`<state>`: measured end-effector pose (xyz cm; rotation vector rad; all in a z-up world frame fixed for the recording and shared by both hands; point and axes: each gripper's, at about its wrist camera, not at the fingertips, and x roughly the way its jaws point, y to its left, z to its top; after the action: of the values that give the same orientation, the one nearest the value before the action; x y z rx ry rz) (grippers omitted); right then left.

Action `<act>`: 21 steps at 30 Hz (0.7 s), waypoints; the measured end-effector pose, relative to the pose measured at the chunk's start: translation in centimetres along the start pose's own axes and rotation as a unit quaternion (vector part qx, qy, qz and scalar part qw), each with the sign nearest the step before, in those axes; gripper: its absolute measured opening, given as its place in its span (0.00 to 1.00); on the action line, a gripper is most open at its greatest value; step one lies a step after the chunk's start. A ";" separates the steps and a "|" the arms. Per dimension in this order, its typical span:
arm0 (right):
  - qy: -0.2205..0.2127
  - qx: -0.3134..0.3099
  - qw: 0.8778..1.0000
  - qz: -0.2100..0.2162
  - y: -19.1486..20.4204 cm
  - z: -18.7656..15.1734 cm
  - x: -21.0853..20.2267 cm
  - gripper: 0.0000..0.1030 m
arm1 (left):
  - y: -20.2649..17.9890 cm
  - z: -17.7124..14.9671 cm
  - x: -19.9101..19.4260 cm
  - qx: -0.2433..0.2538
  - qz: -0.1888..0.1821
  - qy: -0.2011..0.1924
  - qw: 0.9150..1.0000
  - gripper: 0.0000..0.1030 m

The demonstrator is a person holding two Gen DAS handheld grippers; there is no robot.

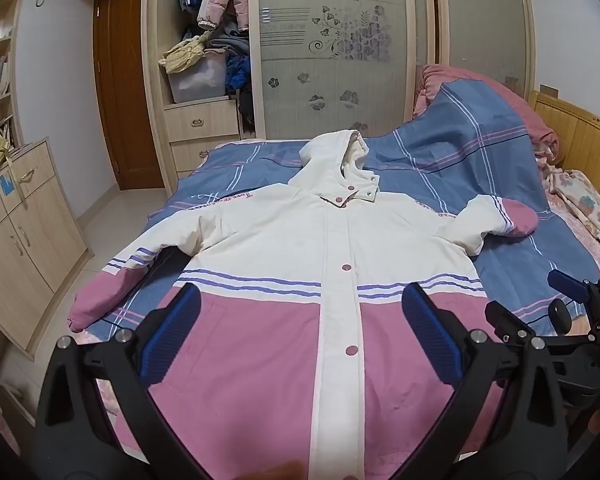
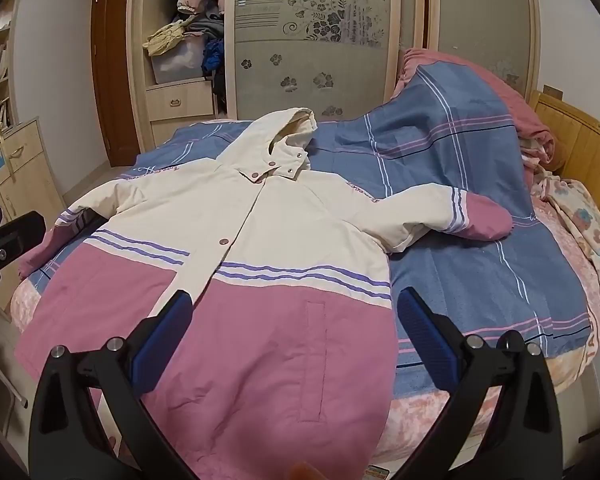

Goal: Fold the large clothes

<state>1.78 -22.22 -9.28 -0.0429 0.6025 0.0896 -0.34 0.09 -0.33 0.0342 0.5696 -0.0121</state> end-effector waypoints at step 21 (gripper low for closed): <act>-0.001 -0.005 1.000 0.006 0.6 -0.2 0.3 0.99 | 0.0 0.0 0.0 0.000 0.001 0.000 1.000 0.98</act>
<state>1.90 -21.62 -9.65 -0.0495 0.6003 0.1052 -0.32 0.11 -0.32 0.0342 0.5695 -0.0105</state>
